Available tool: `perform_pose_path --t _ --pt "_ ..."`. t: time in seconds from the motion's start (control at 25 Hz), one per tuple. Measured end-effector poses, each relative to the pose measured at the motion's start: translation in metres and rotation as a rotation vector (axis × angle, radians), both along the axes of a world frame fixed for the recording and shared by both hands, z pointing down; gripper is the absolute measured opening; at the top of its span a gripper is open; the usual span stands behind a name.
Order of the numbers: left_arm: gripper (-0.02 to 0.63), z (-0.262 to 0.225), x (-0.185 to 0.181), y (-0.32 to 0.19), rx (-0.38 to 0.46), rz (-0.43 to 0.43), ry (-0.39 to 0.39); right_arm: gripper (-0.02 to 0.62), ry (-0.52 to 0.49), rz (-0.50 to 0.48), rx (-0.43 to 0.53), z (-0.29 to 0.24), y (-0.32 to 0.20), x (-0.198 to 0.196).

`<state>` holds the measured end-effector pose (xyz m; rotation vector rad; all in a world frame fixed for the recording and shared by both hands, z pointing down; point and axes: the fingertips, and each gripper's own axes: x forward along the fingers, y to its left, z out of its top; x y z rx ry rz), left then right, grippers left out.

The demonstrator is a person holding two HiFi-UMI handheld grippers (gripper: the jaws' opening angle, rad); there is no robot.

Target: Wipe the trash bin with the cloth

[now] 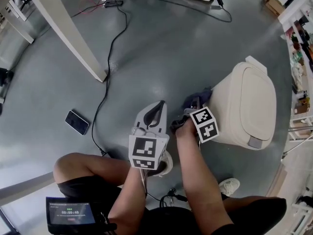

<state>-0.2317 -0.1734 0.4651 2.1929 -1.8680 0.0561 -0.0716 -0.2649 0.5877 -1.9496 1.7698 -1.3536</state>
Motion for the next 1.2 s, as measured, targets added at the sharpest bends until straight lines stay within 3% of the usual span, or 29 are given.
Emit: perform_pose_path --t 0.16,0.32,0.56,0.72,0.8,1.04,1.2 --pt "-0.003 0.008 -0.003 -0.002 -0.016 0.008 0.009 0.091 0.009 -0.025 -0.07 0.043 -0.007 -0.01" --pt "-0.003 -0.001 0.016 0.005 -0.022 0.012 -0.001 0.091 0.033 -0.049 -0.113 0.066 0.002 0.005" --pt "-0.003 0.003 0.009 -0.002 -0.032 0.028 -0.002 0.091 0.062 -0.114 -0.079 0.067 0.002 -0.016" --pt "-0.003 -0.003 0.014 0.002 -0.034 0.021 0.02 0.091 0.037 -0.223 -0.005 0.033 0.013 -0.038" --pt "-0.003 -0.008 0.011 0.002 -0.022 0.023 0.036 0.091 0.071 -0.298 0.041 0.014 0.021 -0.054" --pt "-0.003 -0.024 0.009 0.009 -0.009 0.033 0.084 0.091 0.419 -0.509 0.351 -0.081 0.055 -0.071" --pt "-0.003 -0.036 0.011 0.024 -0.044 0.023 0.13 0.091 0.517 -0.542 0.466 -0.135 0.111 -0.056"
